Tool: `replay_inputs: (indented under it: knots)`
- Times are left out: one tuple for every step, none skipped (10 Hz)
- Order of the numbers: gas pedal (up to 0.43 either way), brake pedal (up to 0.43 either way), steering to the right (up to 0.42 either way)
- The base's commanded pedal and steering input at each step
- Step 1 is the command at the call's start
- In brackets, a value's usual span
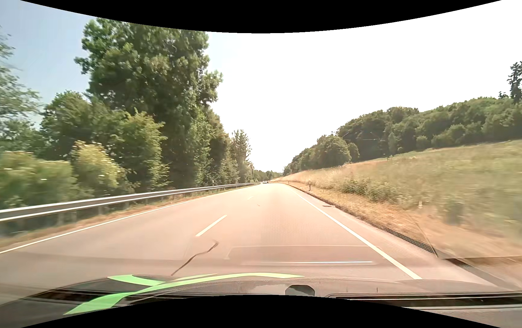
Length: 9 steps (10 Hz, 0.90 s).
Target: Follow the waypoints while adhering to traffic rules and regulations
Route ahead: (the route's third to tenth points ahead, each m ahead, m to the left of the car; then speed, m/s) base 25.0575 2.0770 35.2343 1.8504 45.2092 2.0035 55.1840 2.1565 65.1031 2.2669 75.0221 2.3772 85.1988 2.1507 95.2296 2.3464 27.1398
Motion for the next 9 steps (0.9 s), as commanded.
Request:
replay_inputs:
  knots:
    - [0.240,0.000,0.000]
    - [0.248,0.000,-0.001]
    - [0.248,0.000,-0.002]
    - [0.260,0.000,-0.003]
    - [0.268,0.000,-0.004]
    - [0.268,0.000,-0.004]
    - [0.268,0.000,-0.004]
    - [0.260,0.000,-0.004]
    - [0.248,0.000,-0.004]
